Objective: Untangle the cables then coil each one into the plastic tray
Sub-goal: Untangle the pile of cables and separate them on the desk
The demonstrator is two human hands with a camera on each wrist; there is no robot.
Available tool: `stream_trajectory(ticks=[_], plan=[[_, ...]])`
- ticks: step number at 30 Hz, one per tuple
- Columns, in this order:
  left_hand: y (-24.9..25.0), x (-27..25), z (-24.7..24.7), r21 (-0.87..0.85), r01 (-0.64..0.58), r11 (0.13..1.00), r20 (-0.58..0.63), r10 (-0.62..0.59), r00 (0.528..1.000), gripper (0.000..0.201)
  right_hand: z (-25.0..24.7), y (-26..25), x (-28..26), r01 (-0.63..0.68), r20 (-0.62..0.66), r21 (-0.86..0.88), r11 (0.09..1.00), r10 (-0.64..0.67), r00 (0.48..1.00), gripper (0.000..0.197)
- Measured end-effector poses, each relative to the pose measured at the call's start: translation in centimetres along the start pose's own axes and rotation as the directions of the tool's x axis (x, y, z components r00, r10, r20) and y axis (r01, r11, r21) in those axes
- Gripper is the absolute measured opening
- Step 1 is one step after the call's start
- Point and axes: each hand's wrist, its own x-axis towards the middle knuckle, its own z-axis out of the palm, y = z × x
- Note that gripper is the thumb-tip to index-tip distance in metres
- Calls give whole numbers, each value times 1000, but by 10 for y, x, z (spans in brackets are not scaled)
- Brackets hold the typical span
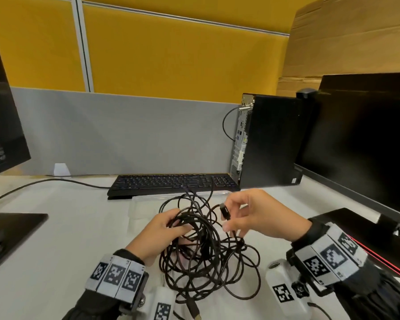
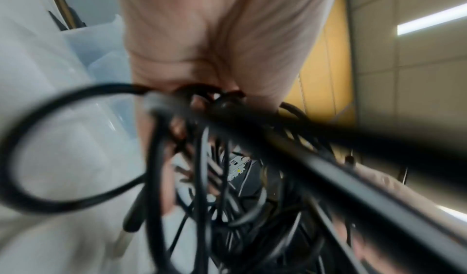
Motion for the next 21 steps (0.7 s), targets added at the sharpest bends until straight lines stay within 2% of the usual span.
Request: stream_trajectory(ticks=[4,6,8,10,12,14,16,17,19,20,21], plan=[[4,1,1,-259,52,965,-12,-56,998,15,-4,1,-7,42,-12,-97,994,-43,999,22],[4,2,1,-342,55,938,-11,-63,998,16,-5,5,-9,77,-83,-114,991,-86,993,23],[5,1,1,-408,57,911,-14,-69,997,16,-5,10,-11,97,-207,-80,992,-112,972,22],[8,0,1,-473,54,879,-19,-72,997,15,-4,14,-15,99,-314,-36,994,-105,944,22],[10,-1,1,-516,56,855,-28,-82,996,13,-3,20,-21,81,-347,59,995,-56,936,20],[12,-2,2,-555,64,829,-38,-102,994,11,0,29,-27,35,-354,289,957,73,932,18],[14,-3,1,-610,62,790,-51,-118,992,11,6,39,-33,-48,-320,559,827,269,908,26],[15,-3,0,-633,61,772,-56,-124,991,11,11,44,-36,-90,-261,658,748,338,904,35],[17,-3,0,-666,61,743,-57,-132,990,13,24,47,-39,-177,-67,775,607,357,932,41],[18,-3,0,-678,62,732,-54,-134,989,15,30,46,-40,-203,15,804,558,321,947,36],[18,-3,1,-689,62,722,-52,-135,989,17,36,45,-39,-204,52,812,547,281,958,32]])
